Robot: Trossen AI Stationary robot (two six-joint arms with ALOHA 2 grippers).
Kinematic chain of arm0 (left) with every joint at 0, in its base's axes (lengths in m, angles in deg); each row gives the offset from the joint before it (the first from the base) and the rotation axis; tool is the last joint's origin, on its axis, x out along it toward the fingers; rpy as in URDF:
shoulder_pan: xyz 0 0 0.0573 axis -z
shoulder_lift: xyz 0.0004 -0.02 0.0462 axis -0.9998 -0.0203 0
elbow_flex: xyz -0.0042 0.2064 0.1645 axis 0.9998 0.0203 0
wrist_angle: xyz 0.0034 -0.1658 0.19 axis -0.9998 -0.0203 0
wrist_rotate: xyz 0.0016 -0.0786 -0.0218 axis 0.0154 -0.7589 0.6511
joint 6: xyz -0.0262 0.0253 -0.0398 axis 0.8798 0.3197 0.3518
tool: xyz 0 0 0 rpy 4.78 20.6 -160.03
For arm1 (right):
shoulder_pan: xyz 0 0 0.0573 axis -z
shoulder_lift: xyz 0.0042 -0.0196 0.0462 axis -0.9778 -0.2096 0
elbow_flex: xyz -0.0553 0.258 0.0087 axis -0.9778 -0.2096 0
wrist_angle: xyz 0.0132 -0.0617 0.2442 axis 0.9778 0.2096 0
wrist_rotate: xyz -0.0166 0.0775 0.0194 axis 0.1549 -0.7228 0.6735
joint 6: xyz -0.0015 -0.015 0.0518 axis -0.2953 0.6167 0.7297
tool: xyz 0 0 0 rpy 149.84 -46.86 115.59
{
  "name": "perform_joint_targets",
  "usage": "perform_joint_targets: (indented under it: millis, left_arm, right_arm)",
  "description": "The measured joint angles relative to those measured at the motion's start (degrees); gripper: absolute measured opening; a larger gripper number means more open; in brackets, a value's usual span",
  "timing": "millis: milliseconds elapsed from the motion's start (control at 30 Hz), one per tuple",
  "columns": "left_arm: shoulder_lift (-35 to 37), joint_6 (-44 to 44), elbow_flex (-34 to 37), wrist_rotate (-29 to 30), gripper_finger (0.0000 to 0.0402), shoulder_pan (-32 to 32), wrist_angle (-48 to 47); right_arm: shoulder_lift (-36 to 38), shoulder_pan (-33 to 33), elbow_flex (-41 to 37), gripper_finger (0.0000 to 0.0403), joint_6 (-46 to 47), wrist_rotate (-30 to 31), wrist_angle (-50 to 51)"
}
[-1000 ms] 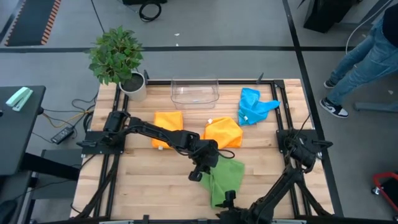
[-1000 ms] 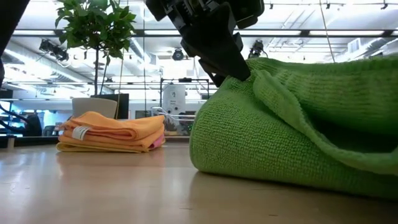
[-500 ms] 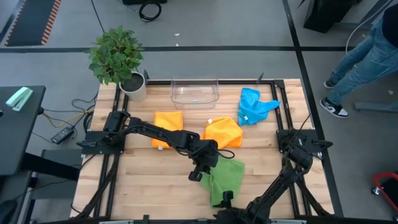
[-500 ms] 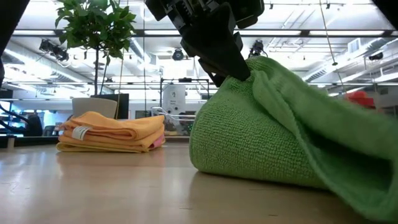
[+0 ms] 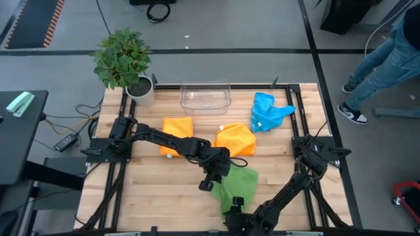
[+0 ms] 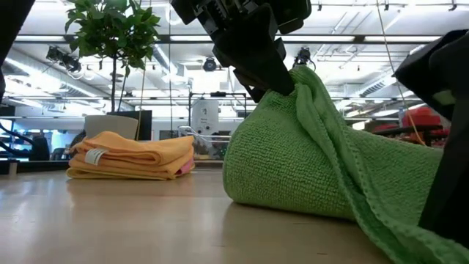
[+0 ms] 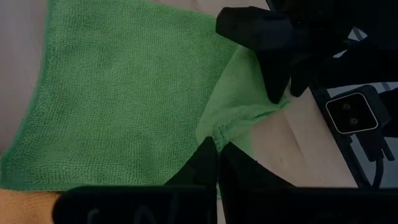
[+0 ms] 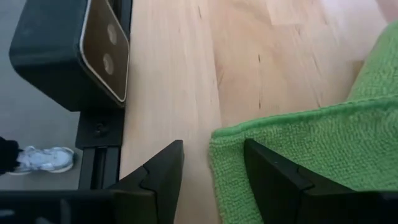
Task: Fold microfiber towels
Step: Fold the green microfiber cloth
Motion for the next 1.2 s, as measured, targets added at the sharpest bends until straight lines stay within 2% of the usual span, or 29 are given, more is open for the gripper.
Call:
perform_joint_targets:
  millis: [133,233,367,533,767,933,1200]
  left_arm:
    - [0.00,0.00,0.00,-0.01,0.0023,0.00,-0.07]
    - [0.00,-0.04,0.00,-0.01,0.0021,0.00,-0.19]
    - [0.00,-0.04,0.00,-0.03,0.0008,0.00,-0.23]
    - [0.00,-0.09,0.00,-0.05,0.0018,0.00,-0.26]
    - [-0.02,-0.18,0.00,-0.12,0.0009,0.04,-0.28]
    - [-0.02,-0.47,-0.02,-0.01,0.0007,-0.07,-0.13]
    - [-0.02,2.46,-0.02,-1.92,0.0009,1.34,0.10]
  right_arm:
    - [0.03,0.04,-0.07,0.0171,0.99,-0.66,-0.01]
    - [0.03,0.07,-0.07,0.0148,1.07,-1.01,-0.10]
    - [0.01,0.09,-0.07,0.0089,1.59,-1.19,0.02]
    - [0.24,-0.02,-0.16,0.0012,5.34,-0.91,0.72]
    - [6.25,-2.88,-0.51,0.0005,11.78,-1.71,8.54]
    - [12.92,-5.87,-1.65,0.0004,20.58,1.56,14.61]
    - [25.74,-10.88,-16.29,0.0003,45.11,8.68,15.89]
